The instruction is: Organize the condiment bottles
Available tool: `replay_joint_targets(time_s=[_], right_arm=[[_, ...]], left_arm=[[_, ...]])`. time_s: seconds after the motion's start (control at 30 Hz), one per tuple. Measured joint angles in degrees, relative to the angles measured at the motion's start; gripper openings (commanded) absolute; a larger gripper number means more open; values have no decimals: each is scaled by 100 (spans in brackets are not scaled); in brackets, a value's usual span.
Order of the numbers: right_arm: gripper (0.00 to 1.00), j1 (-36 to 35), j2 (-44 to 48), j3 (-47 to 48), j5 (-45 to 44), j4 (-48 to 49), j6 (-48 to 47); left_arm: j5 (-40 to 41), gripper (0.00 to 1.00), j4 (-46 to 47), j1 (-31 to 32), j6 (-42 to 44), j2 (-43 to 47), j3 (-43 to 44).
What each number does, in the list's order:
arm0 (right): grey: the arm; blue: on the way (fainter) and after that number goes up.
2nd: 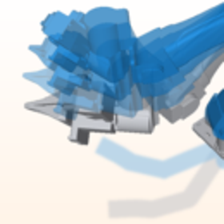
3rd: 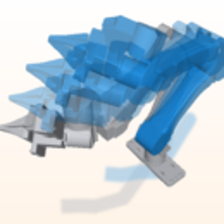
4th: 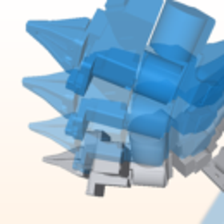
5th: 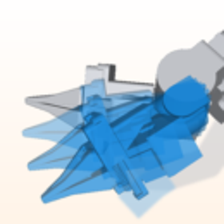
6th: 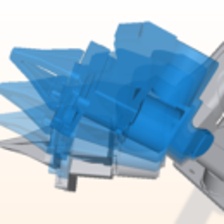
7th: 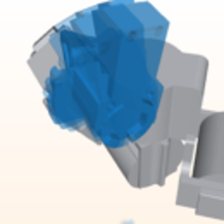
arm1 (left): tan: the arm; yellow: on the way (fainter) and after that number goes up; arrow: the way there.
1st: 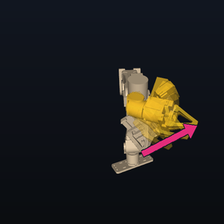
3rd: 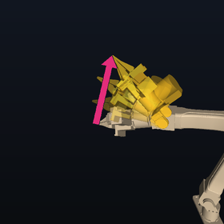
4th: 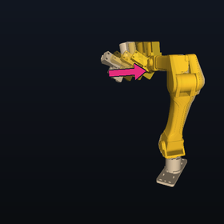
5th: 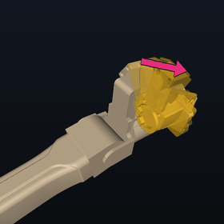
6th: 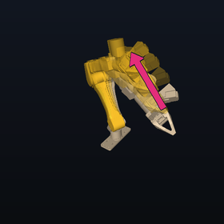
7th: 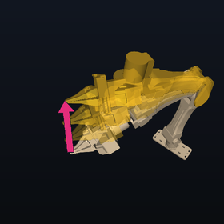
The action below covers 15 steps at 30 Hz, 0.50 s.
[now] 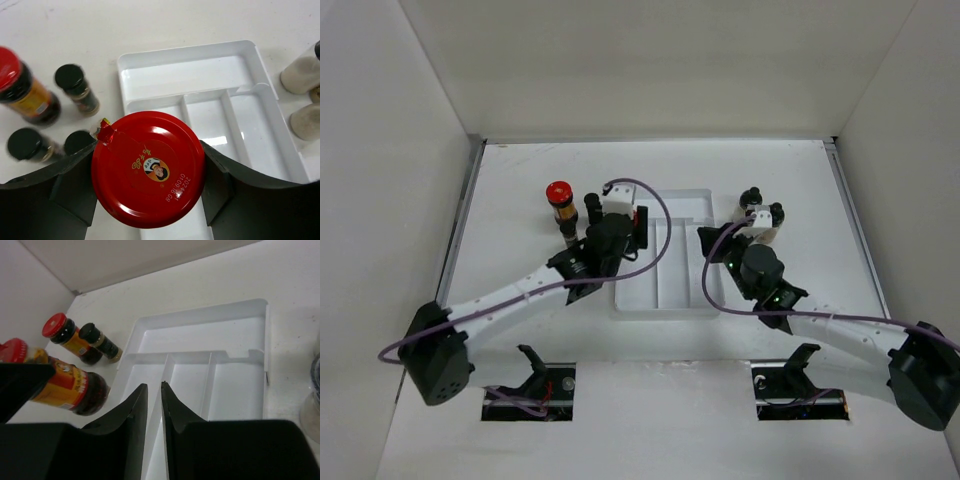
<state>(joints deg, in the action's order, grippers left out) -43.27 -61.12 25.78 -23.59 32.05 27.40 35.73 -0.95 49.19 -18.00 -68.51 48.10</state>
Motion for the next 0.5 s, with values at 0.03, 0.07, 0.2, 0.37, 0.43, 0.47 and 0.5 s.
replay_joint_targets(time_s=[0.03, 0.07, 0.2, 0.37, 0.43, 0.47, 0.5], right_arm=[[20, 9, 50, -9, -66, -9, 7], [20, 15, 90, -20, -133, -15, 24], [22, 46, 229, -68, -308, -35, 50], [25, 107, 227, -103, -363, -44, 85], [26, 131, 227, -118, -369, -48, 94], [26, 133, 227, -120, -367, -50, 94], [26, 138, 227, -120, -367, -50, 96]], left_arm=[[-81, 35, 140, -28, 31, -302, 155], [-162, 35, 267, -66, 68, -579, 295], [-485, 35, 748, -243, 205, -1700, 942], [-859, 35, 1156, -472, 420, -2903, 1878], [-964, 35, 1300, -560, 501, -3322, 2247], [-1012, 35, 1349, -605, 529, -3515, 2422], [-1067, 35, 1386, -649, 555, -3685, 2577]])
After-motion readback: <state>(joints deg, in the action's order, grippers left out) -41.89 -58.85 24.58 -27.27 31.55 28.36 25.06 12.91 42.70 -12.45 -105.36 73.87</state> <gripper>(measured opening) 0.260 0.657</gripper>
